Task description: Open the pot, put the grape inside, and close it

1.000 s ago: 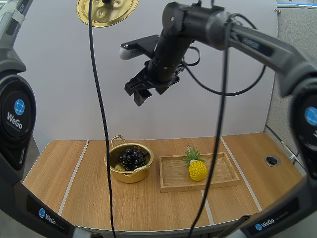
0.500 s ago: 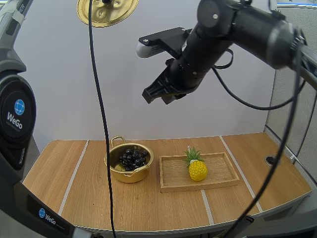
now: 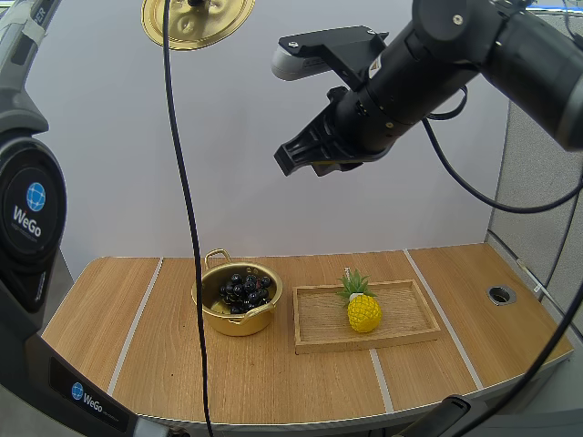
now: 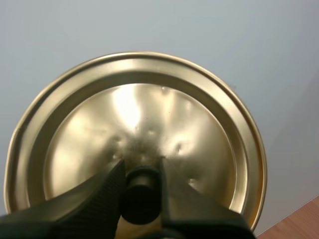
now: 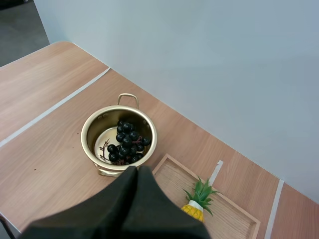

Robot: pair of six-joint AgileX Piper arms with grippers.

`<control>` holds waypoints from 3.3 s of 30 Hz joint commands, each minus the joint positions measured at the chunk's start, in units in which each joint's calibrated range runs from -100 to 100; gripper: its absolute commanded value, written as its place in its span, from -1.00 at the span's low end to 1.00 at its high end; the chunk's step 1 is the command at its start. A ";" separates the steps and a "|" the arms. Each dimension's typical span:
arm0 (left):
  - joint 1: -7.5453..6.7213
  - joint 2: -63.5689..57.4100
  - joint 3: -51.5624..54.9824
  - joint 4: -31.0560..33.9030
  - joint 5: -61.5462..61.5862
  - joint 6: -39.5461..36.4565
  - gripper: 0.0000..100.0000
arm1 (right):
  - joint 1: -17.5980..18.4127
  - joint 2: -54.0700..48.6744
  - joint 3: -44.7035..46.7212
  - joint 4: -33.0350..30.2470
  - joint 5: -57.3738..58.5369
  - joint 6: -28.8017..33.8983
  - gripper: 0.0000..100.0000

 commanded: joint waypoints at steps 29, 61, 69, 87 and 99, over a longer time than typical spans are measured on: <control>-0.15 -0.18 -0.60 0.48 -2.16 -0.27 -1.00 | -4.17 -20.32 30.65 5.68 0.00 3.17 -1.00; -0.15 2.79 14.08 -1.09 0.18 2.93 -1.00 | -4.17 -20.32 30.65 7.54 0.00 3.05 -1.00; -0.15 2.79 30.71 -2.48 0.18 6.37 -1.00 | -4.17 -20.32 30.65 7.54 0.00 3.05 -1.00; -0.15 8.04 52.54 -6.01 0.18 14.46 -1.00 | -4.17 -20.32 30.65 7.54 0.00 3.05 -1.00; -0.15 15.31 56.40 -9.12 0.18 16.88 -1.00 | -4.17 -20.32 30.65 7.54 0.00 3.05 -1.00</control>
